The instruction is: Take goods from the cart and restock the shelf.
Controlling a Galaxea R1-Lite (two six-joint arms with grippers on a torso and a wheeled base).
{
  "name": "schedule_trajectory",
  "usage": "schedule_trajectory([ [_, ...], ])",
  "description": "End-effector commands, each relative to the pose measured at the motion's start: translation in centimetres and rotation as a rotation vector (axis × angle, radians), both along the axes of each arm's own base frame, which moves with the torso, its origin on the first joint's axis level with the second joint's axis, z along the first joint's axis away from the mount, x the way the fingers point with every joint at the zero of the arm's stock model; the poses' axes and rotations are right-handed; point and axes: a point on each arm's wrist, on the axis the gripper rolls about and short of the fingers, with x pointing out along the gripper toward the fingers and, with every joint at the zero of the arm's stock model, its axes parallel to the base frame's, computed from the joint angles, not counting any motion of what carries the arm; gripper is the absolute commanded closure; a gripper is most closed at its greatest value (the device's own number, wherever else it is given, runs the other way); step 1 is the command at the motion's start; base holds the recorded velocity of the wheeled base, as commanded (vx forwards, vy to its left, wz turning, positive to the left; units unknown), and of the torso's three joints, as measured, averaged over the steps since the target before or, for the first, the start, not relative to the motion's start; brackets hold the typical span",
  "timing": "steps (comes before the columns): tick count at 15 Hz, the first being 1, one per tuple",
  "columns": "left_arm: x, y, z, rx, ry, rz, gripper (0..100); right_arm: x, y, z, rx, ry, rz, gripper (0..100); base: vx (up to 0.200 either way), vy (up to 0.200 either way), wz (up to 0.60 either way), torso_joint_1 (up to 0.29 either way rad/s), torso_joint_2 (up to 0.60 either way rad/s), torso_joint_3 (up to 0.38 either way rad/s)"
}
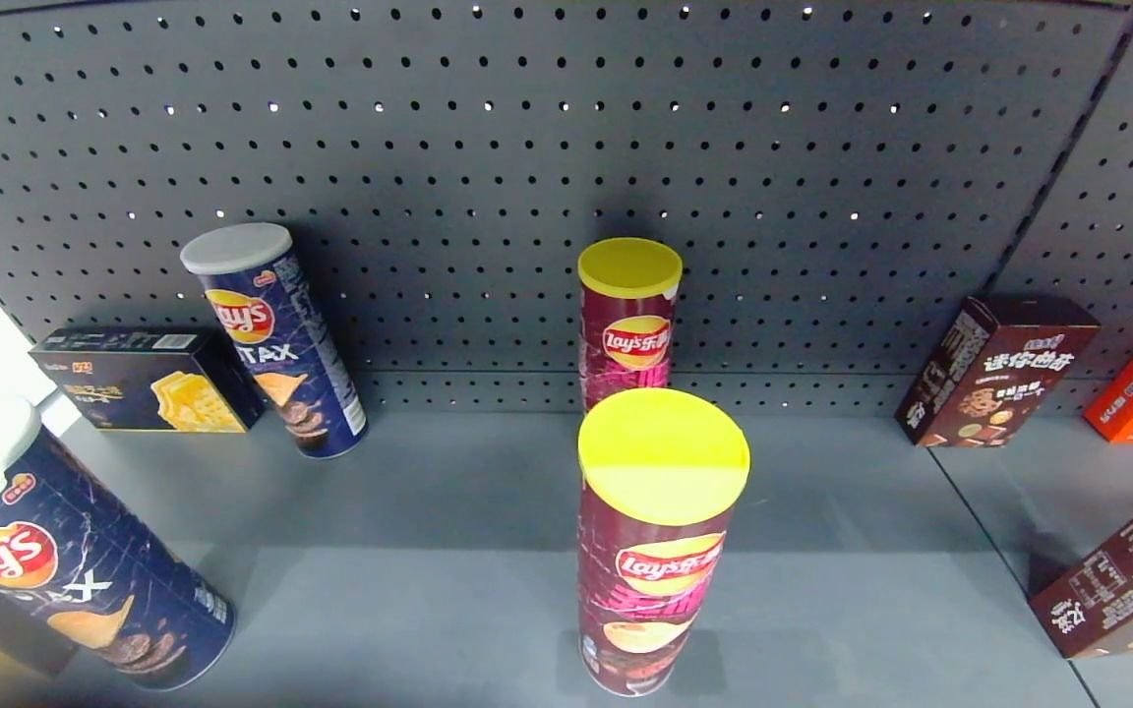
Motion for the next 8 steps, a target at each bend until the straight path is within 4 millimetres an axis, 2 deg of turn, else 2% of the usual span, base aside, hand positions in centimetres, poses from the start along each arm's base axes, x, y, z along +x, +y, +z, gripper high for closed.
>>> schedule_trajectory([
  [1,0.0,0.0,0.0,-0.001,0.0,0.002,0,-0.06,0.0,-0.01,-0.001,-0.008,0.0,0,0.0,0.0,0.0,0.0,0.0,0.0],
  [8,0.0,0.01,0.0,-0.01,0.0,0.003,0,-0.06,0.0,-0.01,0.0,-0.008,0.0,0,0.0,0.0,0.0,0.0,0.0,0.0],
])
